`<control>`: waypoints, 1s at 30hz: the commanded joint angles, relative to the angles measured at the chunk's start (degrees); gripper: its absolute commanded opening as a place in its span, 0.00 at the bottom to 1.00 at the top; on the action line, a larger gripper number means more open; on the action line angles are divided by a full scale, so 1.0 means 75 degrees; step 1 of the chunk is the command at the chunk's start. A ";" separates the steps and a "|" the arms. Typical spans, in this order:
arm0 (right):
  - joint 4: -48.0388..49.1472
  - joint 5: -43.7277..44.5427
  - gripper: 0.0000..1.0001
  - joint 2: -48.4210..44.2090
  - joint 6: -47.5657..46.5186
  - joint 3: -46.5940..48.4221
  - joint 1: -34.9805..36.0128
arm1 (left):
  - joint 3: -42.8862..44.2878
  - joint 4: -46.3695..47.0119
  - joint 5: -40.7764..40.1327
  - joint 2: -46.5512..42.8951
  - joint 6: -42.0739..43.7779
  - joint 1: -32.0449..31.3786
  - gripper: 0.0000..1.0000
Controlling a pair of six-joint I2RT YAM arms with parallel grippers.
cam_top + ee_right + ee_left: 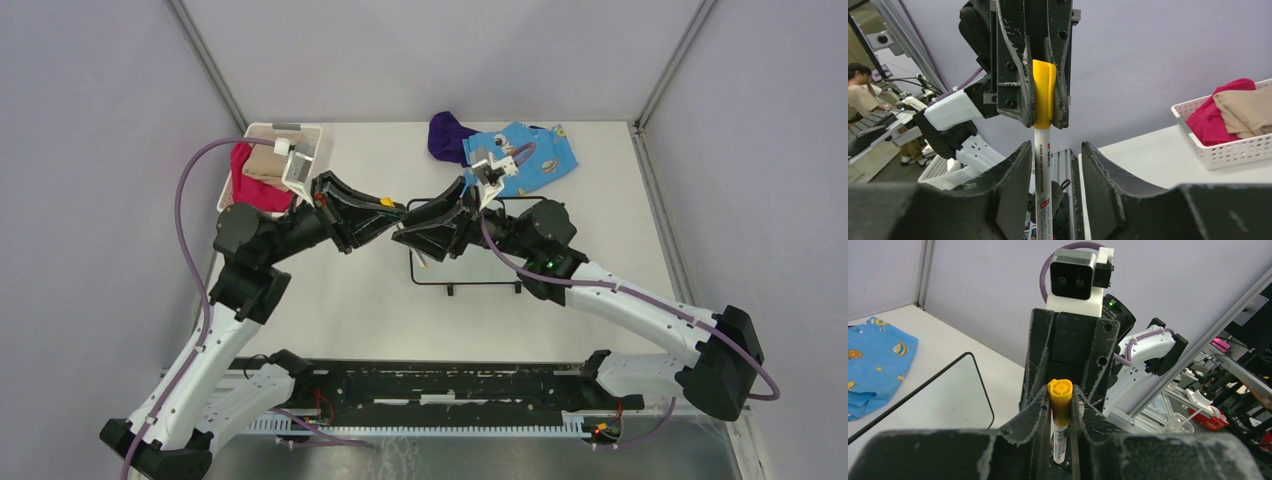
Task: Write a sentence on the whiteboard
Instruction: Open the whiteboard marker at the center of the board, then place the pen cap at the center of the board.
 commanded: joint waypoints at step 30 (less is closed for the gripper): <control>-0.0023 0.0383 0.00 -0.1563 -0.0726 -0.1955 -0.0013 | 0.0113 0.0646 -0.1166 -0.0406 -0.0414 -0.0024 0.02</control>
